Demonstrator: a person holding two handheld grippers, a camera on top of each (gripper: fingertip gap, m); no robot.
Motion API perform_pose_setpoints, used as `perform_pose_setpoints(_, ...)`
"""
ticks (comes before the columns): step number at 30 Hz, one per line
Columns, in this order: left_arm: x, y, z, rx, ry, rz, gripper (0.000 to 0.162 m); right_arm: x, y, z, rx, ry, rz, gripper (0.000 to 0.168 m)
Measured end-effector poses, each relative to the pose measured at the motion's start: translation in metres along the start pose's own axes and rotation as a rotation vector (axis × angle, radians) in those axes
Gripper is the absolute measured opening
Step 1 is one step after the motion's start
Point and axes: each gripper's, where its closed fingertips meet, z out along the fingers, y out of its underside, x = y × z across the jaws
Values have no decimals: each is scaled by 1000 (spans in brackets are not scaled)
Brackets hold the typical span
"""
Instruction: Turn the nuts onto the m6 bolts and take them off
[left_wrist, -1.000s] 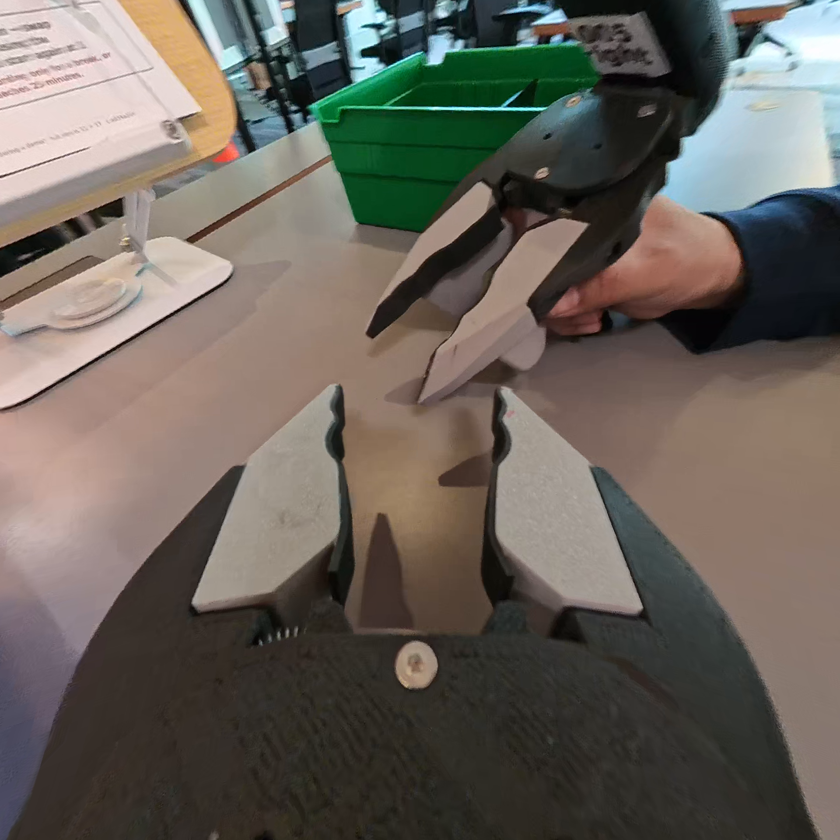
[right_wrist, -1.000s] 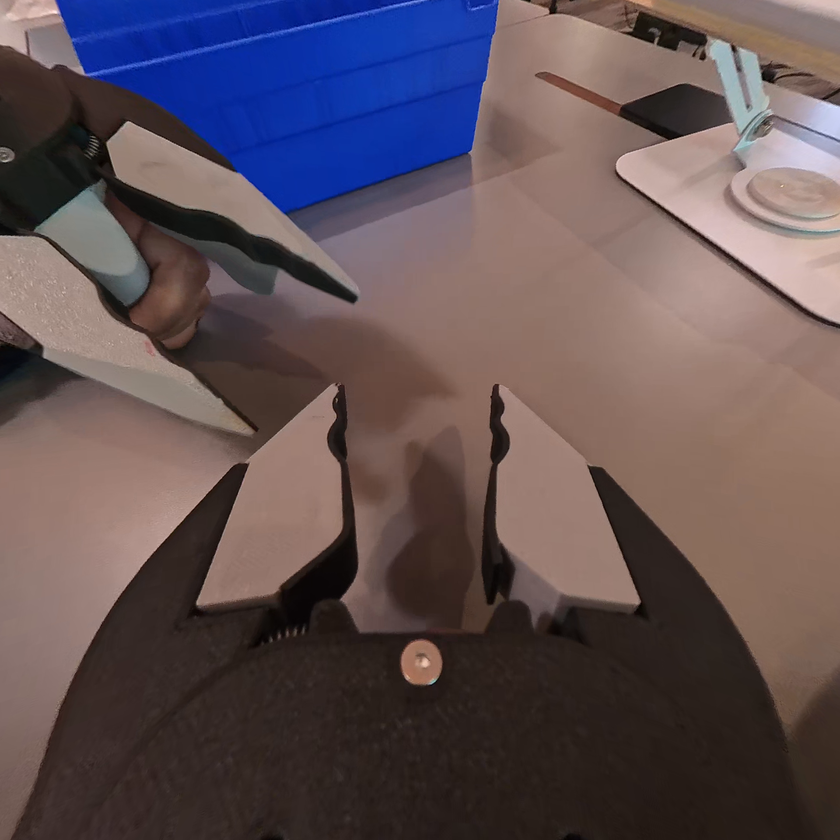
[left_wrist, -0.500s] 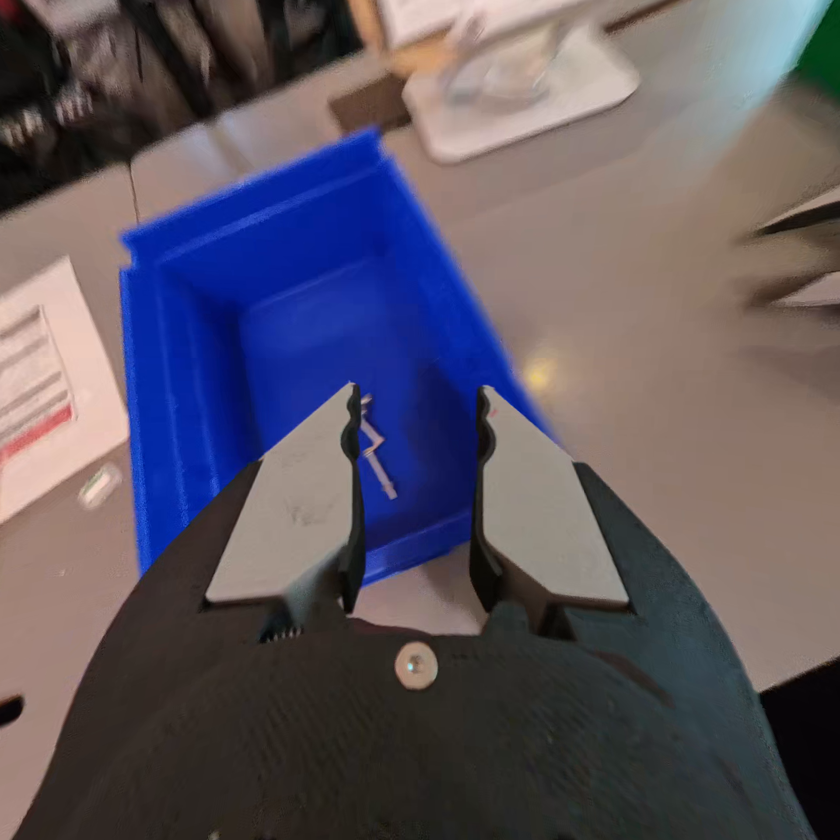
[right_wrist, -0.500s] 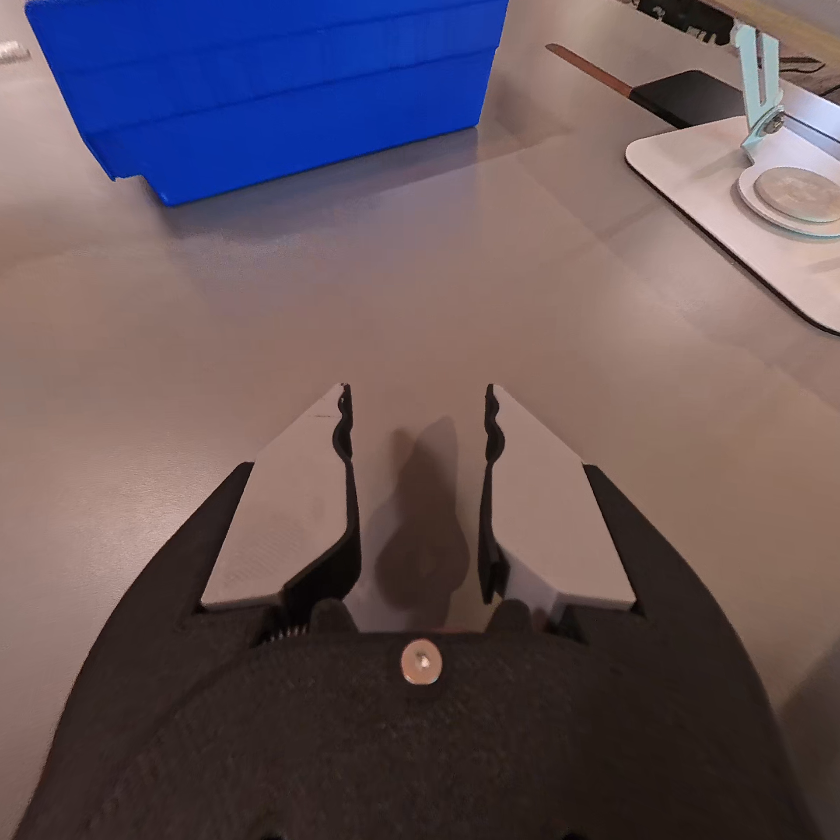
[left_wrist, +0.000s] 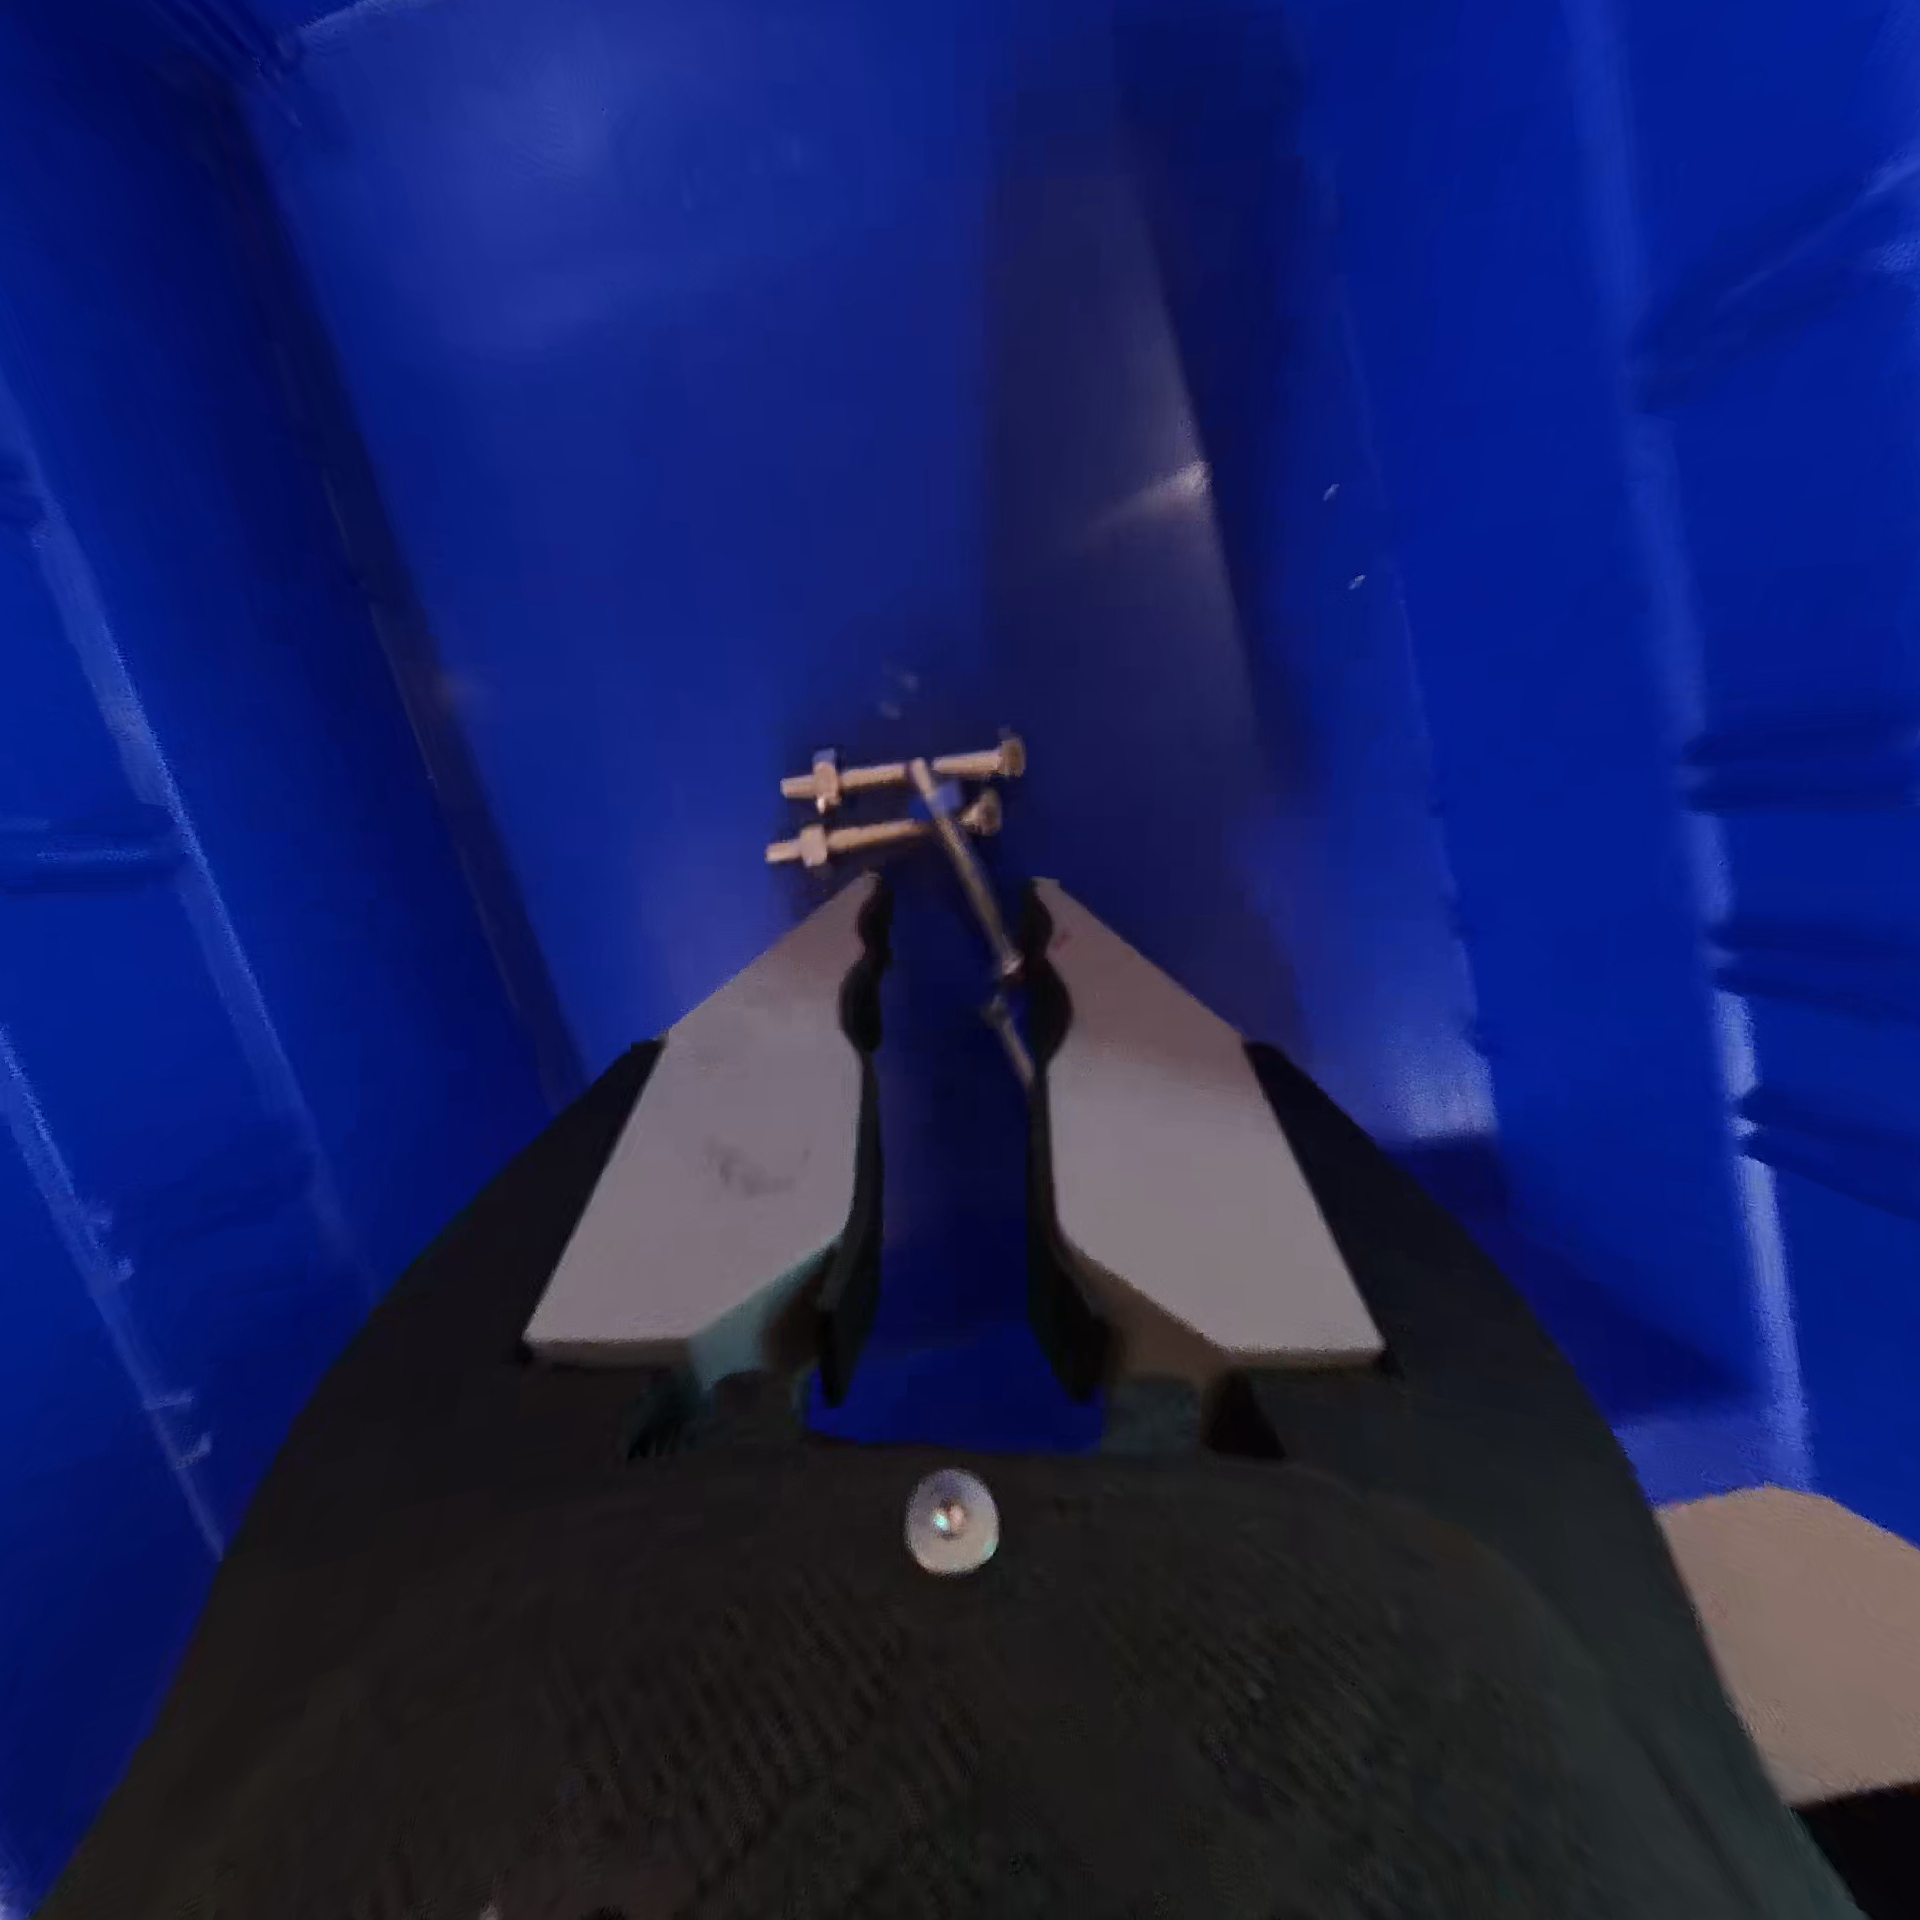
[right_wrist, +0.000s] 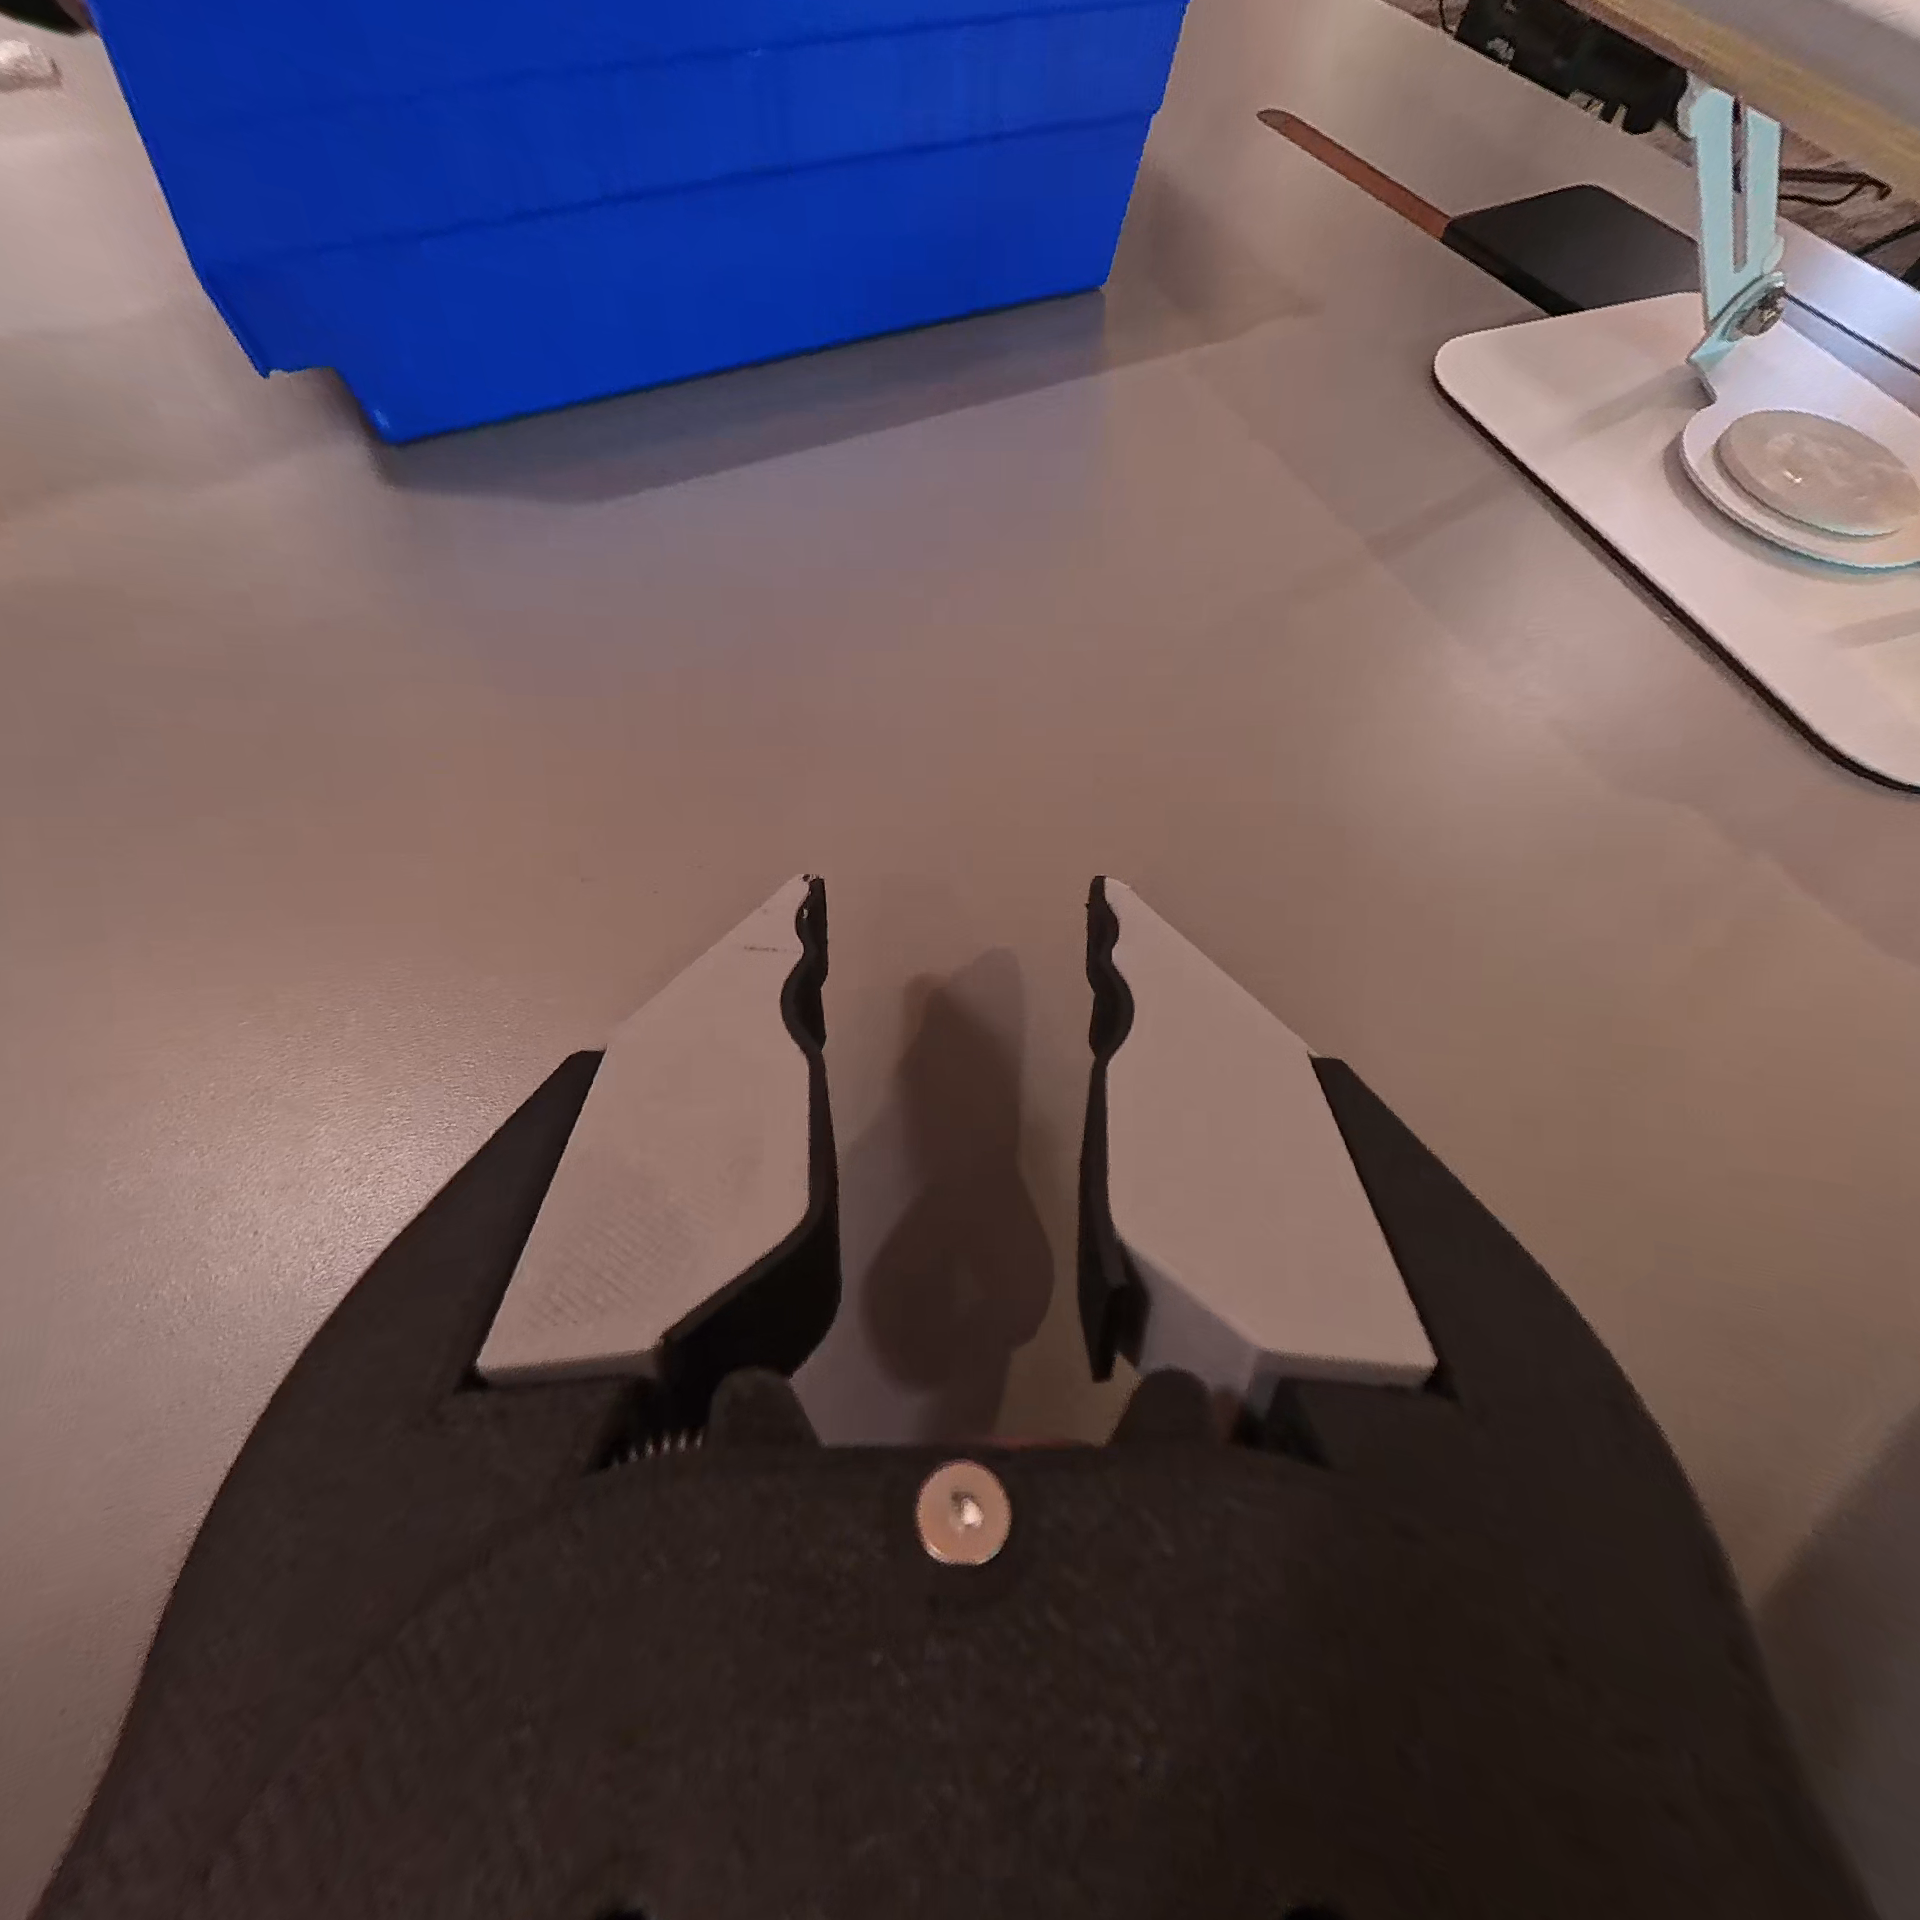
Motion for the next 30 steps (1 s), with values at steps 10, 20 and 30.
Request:
perform_pose_setpoints(10, -19, -20, -33, 210, -154, 126, 4, -3, -3, -3, 18, -8, -18, 46)
perform_pose_setpoints(20, 228, -108, -177, 1010, 375, 334, 4, -23, -78, -65, 422, -215, 90, 14)
perform_pose_setpoints(30, 331, -119, -91, 1002, 562, 404, 3, 13, -75, -68, 441, -104, 218, 30)
